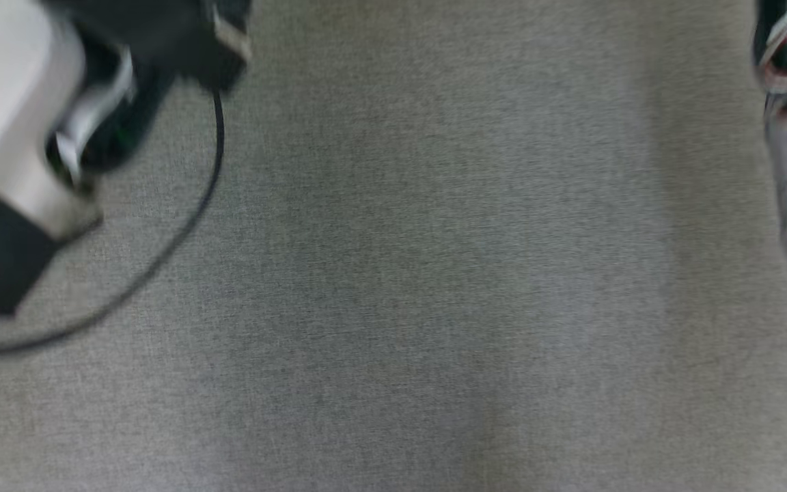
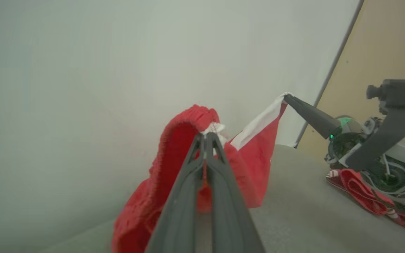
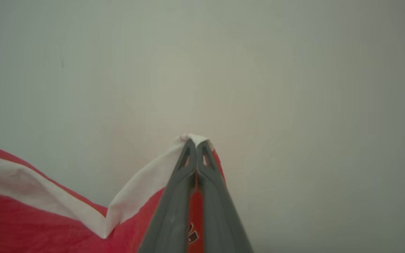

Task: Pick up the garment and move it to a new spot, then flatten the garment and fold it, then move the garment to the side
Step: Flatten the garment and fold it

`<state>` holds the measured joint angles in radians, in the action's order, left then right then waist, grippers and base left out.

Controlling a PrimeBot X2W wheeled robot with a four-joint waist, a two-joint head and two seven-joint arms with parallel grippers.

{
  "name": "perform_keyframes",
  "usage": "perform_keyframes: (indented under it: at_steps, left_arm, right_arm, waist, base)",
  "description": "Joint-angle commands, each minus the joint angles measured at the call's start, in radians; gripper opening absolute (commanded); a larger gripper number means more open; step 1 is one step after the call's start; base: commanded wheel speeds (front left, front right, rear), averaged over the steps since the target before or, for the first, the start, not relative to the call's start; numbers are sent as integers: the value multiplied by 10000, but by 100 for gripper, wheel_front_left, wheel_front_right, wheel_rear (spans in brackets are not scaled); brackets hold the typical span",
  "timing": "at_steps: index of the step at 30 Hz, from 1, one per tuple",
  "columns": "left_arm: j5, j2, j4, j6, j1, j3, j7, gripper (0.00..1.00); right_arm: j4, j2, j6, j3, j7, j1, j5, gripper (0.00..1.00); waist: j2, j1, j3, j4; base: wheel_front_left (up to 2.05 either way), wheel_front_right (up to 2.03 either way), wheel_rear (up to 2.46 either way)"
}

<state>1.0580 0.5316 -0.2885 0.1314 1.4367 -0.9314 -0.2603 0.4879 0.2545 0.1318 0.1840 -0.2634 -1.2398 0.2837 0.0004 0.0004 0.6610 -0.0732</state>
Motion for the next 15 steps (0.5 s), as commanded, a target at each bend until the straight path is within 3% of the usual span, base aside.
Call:
perform_keyframes:
  at_steps: [1, 10, 15]
  left_arm:
    - [173, 153, 271, -17, -395, -64, -51, 0]
    - [1867, 1115, 2541, -16, -3277, -1590, -49, 0]
    - [2298, 998, 2878, -16, -5193, -1800, -50, 0]
  right_arm:
    - [-167, 161, -27, 61, -6, 396, -25, 0]
    - [-1729, 1545, -27, 80, -7, 4241, 791, 0]
    - [-2424, 2051, -28, -48, -6, 6586, 1051, 0]
  waist:
    - [-4, -4, 161, 149]
    - [-4, -4, -1124, 517]
    - [-4, -4, -2052, 530]
  base:
    - [0, 0, 0]
    - [0, 0, 0]
    - [0, 0, 0]
